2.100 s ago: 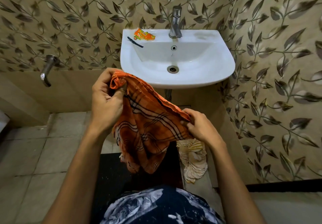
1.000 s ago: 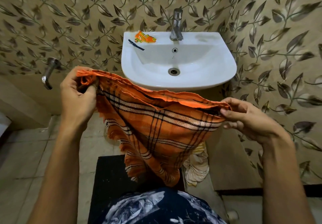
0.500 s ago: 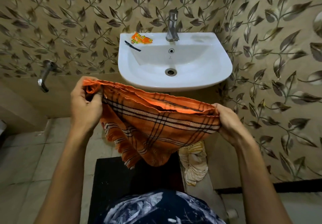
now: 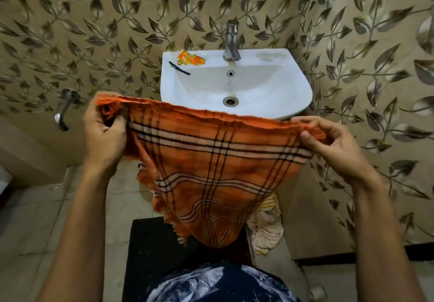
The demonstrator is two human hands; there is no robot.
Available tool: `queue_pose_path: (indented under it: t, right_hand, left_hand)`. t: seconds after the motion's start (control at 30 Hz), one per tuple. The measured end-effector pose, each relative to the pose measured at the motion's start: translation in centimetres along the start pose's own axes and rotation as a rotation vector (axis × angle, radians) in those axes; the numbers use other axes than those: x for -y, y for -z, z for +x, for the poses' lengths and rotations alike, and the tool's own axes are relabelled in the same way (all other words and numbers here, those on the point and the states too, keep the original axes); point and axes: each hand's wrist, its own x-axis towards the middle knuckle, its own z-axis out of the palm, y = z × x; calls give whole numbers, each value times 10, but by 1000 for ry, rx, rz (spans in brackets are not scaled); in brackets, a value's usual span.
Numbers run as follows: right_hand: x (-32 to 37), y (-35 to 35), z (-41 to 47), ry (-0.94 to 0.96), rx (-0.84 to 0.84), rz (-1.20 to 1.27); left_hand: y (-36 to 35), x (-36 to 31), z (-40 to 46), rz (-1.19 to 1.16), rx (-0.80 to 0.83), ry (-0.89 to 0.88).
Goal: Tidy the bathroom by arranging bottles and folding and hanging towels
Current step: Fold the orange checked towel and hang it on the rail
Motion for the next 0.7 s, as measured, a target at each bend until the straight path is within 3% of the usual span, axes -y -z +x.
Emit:
queue_pose_path:
  t: [0.1,0.23,0.33,0.47,0.7]
  right_hand:
    - [-16,-14,23,-45,-156,-87]
    - [-27,-33,41,-56,-494,-4]
    - [-21,-51,44,-111,-625,-1]
    - [13,-94,27,-78,-592,129]
    - [60,-123,0,-2,-329,310]
  left_hand:
    - [-16,11,9,195,47,44]
    - [-26,25,10,336,-22,177]
    - [-40,21,0,280,-20,265]
    - [-76,-20,-36,-137,26,195]
    - [-99,-57,-66,-364,185,77]
